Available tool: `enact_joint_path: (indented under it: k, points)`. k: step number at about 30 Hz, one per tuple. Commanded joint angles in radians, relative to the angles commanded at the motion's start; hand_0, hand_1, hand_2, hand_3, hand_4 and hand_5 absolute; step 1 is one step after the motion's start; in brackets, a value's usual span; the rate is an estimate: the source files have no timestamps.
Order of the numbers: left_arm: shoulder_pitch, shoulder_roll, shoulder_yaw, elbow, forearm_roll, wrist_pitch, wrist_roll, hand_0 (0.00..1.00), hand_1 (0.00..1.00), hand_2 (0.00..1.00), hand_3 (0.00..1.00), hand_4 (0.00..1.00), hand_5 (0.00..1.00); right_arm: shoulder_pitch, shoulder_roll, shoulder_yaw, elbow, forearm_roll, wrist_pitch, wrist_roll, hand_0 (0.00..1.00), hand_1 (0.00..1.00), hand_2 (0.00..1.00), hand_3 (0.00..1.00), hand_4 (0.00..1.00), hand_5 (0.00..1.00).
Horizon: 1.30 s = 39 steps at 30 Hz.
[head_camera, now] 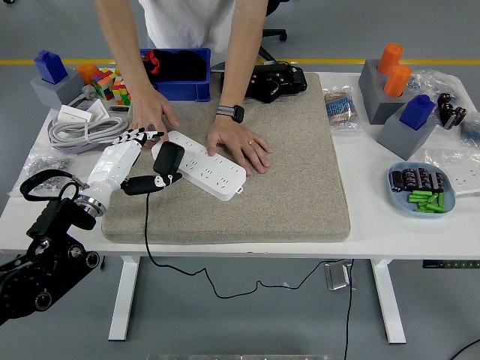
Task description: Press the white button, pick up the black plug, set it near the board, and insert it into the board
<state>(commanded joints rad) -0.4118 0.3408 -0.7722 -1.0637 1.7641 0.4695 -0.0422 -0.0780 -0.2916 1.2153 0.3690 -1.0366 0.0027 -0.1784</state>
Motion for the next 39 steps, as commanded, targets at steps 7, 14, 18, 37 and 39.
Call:
enact_joint_path:
  k: [7, 14, 18, 37, 39]
  points:
    - [0.008, -0.006, 0.011, 0.027, 0.006, -0.012, 0.013, 0.958, 0.965, 0.884, 0.842, 0.906, 0.570, 0.002, -0.003, -0.005, 0.001, 0.001, 0.000, 0.001, 0.793, 0.685, 0.669, 0.619, 0.660, 0.423]
    - [0.001, -0.007, 0.023, 0.039, -0.001, -0.012, 0.008, 0.957, 0.963, 0.882, 0.834, 0.897, 0.564, 0.004, -0.003, -0.005, 0.000, 0.002, -0.001, 0.001, 0.793, 0.685, 0.669, 0.619, 0.660, 0.423]
    - [-0.001, -0.007, 0.032, 0.040, -0.004, -0.010, 0.005, 0.948, 0.961, 0.878, 0.824, 0.894, 0.559, 0.005, -0.004, -0.006, 0.000, 0.002, 0.000, 0.000, 0.793, 0.685, 0.669, 0.619, 0.660, 0.423]
    - [-0.022, -0.030, 0.053, 0.042, -0.005, -0.004, 0.004, 0.943, 0.958, 0.876, 0.819, 0.895, 0.557, 0.002, -0.007, -0.014, 0.000, 0.003, 0.000, 0.000, 0.793, 0.685, 0.668, 0.619, 0.661, 0.423]
    - [-0.025, -0.033, 0.056, 0.046, -0.005, -0.005, 0.007, 0.943, 0.958, 0.876, 0.819, 0.895, 0.557, 0.002, -0.007, -0.013, 0.001, 0.003, 0.000, 0.001, 0.793, 0.685, 0.668, 0.619, 0.661, 0.423]
